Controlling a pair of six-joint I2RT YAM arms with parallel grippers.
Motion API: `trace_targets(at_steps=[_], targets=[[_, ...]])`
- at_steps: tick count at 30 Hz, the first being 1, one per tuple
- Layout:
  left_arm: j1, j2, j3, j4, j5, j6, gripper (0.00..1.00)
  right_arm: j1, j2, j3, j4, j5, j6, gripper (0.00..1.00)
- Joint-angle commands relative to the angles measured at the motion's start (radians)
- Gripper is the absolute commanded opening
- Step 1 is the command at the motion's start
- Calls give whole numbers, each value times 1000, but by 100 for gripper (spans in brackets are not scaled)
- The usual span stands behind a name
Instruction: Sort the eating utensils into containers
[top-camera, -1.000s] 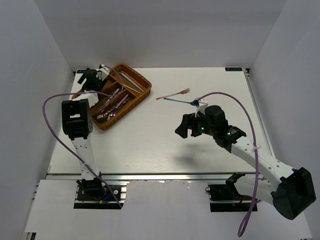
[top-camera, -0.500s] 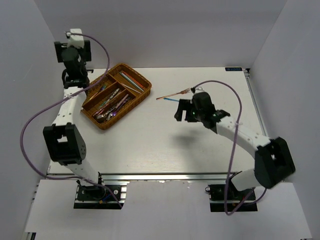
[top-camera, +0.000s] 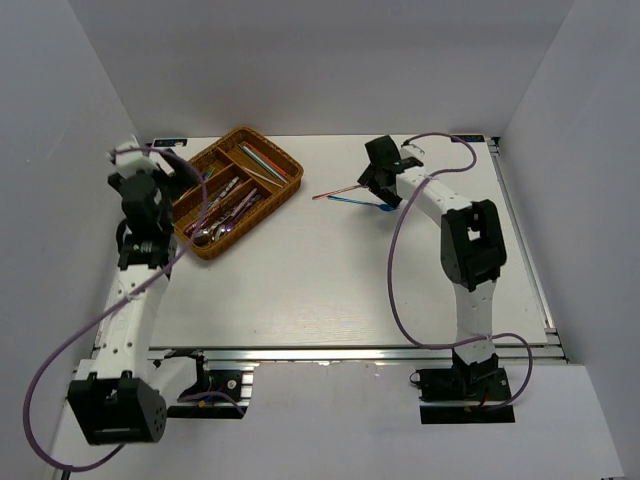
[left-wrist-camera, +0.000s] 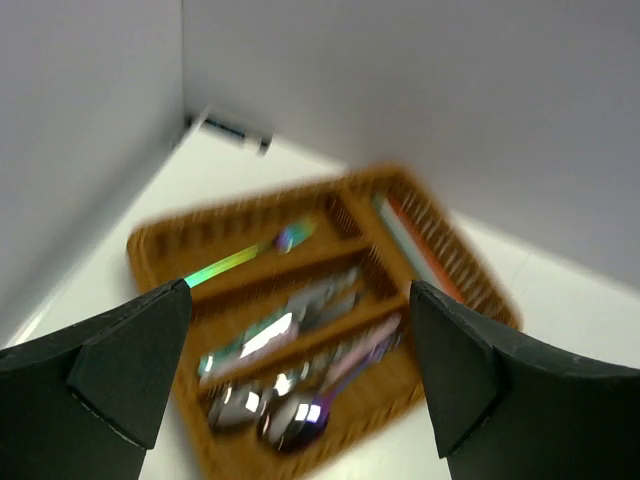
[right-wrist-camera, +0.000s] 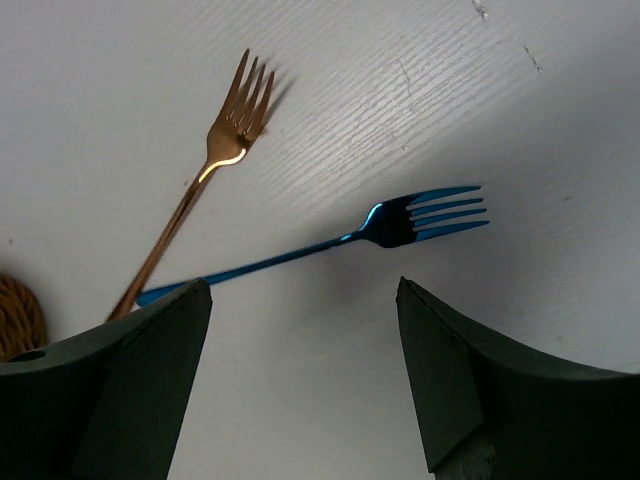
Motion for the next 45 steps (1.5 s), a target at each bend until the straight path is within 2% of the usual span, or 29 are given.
trace_targets(at_steps=[1, 3, 5, 10, 18, 23, 26, 29, 34, 38, 41, 43, 45], targets=[[-94, -99, -129, -102, -121, 14, 98, 7, 64, 184, -241, 109, 281, 79], [-157, -93, -124, -122, -132, 34, 98, 11, 110, 256, -335, 83, 410, 73], [-171, -58, -100, -153, -88, 17, 98, 23, 112, 231, -346, 63, 537, 73], [-183, -50, -99, -162, -25, 17, 98, 60, 106, 172, -295, 127, 639, 76], [-185, -67, -103, -152, 12, 13, 98, 49, 230, 316, -478, 147, 700, 73], [-185, -71, -111, -139, 29, 10, 98, 8, 339, 479, -524, 104, 634, 68], [-185, -70, -110, -139, 37, 10, 98, -9, 397, 557, -536, 72, 602, 68], [-185, -71, -113, -135, 43, 10, 98, -23, 422, 565, -524, 57, 575, 66], [-186, -71, -114, -130, 49, 8, 98, -43, 439, 515, -549, 14, 541, 57], [-186, -67, -114, -135, 47, 11, 98, -42, 440, 453, -559, 0, 501, 36], [-185, -68, -123, -130, 34, 13, 98, -49, 440, 396, -573, -10, 476, 28], [-186, -65, -126, -130, 34, 13, 98, -66, 445, 375, -593, -13, 443, 28], [-185, -62, -125, -132, 35, 13, 98, -87, 439, 350, -595, -20, 407, 23]])
